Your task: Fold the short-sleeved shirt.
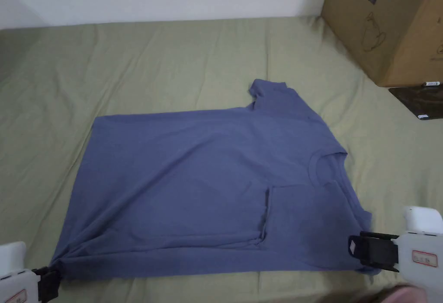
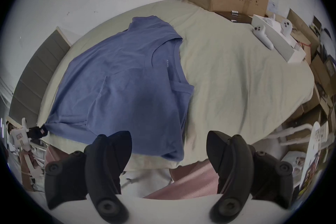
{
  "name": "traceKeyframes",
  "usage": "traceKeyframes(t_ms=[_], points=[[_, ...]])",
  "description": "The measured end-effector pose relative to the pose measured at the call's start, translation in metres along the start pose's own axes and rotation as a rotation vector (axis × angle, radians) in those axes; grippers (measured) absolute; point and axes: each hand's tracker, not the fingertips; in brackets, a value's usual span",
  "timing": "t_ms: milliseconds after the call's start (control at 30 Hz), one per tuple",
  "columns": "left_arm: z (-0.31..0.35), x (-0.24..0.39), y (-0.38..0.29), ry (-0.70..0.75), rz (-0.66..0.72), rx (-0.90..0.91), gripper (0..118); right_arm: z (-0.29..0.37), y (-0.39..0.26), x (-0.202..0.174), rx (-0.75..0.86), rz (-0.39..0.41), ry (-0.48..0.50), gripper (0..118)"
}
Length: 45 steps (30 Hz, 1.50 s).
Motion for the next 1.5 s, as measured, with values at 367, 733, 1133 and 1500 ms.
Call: traceKeyframes(t_ms=[367,733,1133,1500], points=[[0.005,0.009,0.008,0.033,-0.030,-0.016,4,0.001,0.000,-0.002,-0.034,-0.048,0.041,0],[-0.020,0.021,0.109,0.049,-0.123,0.037,4,-0.018,0.098,-0.005,0.033,-0.078,0.067,0],[-0.096,0.023,0.155,0.088,-0.202,-0.087,104,-0.101,0.142,-0.003,-0.087,-0.039,-0.101,69],[-0.043,-0.001,0.083,0.037,-0.093,-0.044,4,-0.020,0.088,-0.024,0.051,0.040,0.059,3]])
